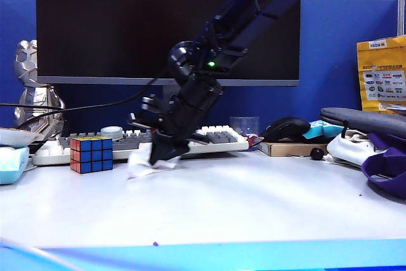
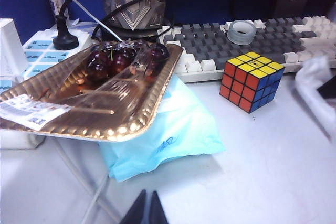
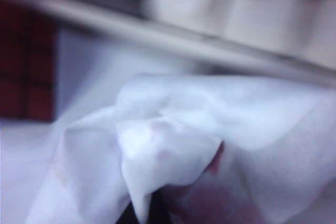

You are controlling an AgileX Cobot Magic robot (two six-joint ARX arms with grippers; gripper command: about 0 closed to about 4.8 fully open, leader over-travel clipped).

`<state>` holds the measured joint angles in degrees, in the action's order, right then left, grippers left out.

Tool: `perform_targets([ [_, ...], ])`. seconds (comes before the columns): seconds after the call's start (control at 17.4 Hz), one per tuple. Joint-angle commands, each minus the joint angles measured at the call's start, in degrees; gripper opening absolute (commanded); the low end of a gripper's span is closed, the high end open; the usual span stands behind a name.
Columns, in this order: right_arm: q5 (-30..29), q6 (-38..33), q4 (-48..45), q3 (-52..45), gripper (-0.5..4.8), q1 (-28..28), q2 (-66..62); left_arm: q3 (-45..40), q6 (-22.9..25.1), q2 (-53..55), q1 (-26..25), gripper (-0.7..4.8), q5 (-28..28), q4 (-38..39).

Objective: Use the wet wipes on the table to wipe the cherry juice off the table, then put the wipes back on the table.

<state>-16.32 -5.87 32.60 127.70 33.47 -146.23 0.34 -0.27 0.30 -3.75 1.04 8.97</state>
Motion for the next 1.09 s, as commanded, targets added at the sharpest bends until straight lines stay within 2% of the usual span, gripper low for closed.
perform_targets([
  [0.06, 3.39, 4.22, 5.81, 0.59, -0.05, 1.05, -0.26, -0.04, -0.22, -0.2, -0.02, -0.02, 0.26, 0.59],
  [0.4, 24.22, 5.97, 7.39, 9.88, -0.05, 1.25, -0.26, -0.04, -0.22, -0.2, -0.02, -0.02, 0.26, 0.59],
  [0.46, 24.5, 6.86, 7.04, 11.04, -0.05, 1.25, -0.26, -0.04, -0.2, -0.2, -0.02, -0.02, 0.26, 0.59],
  [0.57, 24.04, 7.48, 6.67, 11.19, -0.05, 1.25, -0.26, -0.04, -0.22, -0.2, -0.02, -0.02, 0.26, 0.59],
  [0.86, 17.09, 7.45, 10.14, 11.17, -0.05, 1.6, -2.43, -0.04, -0.2, -0.2, -0.02, -0.02, 0.26, 0.59],
  [0.98, 11.96, 7.45, 12.17, 11.17, -0.05, 1.66, -2.8, -0.04, -0.2, -0.2, -0.02, -0.02, 0.26, 0.59],
  [1.09, 1.36, 7.87, 14.8, 11.17, -0.05, 1.7, -2.8, -0.04, -0.22, -0.2, -0.02, -0.02, 0.26, 0.59],
])
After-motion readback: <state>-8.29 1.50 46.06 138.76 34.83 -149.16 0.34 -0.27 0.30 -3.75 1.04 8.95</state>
